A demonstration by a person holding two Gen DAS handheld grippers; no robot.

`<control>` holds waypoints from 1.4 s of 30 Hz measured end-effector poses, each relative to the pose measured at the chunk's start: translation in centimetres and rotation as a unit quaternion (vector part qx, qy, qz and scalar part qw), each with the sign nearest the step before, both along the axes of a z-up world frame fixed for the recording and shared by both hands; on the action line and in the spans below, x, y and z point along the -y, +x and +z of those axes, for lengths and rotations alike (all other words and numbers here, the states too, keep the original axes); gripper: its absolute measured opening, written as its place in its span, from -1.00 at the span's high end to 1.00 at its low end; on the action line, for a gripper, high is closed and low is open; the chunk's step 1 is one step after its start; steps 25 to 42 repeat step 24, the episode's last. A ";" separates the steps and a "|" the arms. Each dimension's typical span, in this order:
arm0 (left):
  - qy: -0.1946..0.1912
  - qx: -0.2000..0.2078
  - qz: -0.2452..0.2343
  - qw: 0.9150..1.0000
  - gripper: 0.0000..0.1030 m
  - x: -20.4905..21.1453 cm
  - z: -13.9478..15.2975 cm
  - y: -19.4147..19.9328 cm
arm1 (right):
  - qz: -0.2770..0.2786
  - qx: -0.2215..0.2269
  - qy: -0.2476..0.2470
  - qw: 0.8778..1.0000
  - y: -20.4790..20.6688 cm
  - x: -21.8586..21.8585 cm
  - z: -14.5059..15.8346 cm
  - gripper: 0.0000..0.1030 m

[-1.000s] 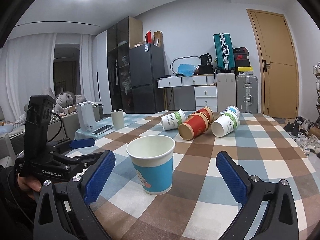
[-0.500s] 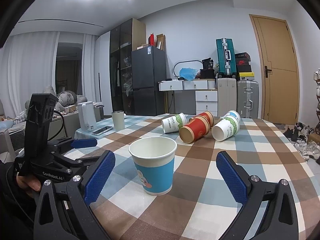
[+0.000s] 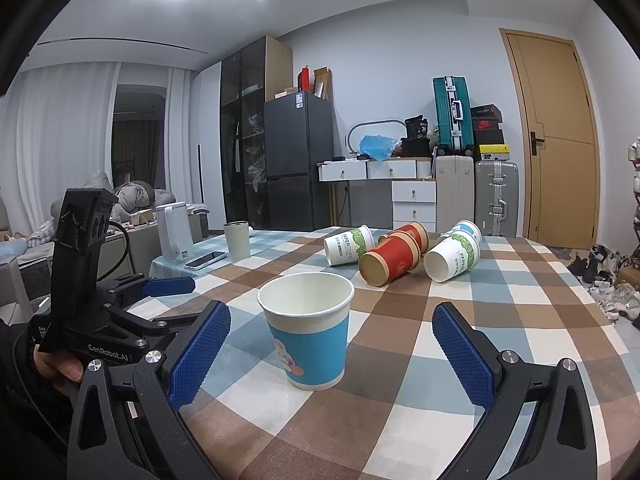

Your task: Flip cup upright

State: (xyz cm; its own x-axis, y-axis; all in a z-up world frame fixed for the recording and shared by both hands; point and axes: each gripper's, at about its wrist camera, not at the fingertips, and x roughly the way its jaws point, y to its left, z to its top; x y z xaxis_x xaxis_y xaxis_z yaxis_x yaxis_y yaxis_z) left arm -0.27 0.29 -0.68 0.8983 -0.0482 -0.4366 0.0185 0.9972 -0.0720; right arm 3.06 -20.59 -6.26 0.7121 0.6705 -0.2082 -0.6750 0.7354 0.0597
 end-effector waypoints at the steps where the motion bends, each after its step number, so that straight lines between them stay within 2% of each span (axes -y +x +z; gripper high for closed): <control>1: 0.000 0.000 0.000 1.000 -0.99 0.0 0.0 0.0 | 0.000 0.000 0.000 1.000 0.0 0.0 0.0 -1.00; 42: 0.000 0.001 0.000 1.000 -0.99 0.0 0.0 0.0 | 0.003 -0.004 -0.003 1.000 0.0 -0.1 -0.3 -1.00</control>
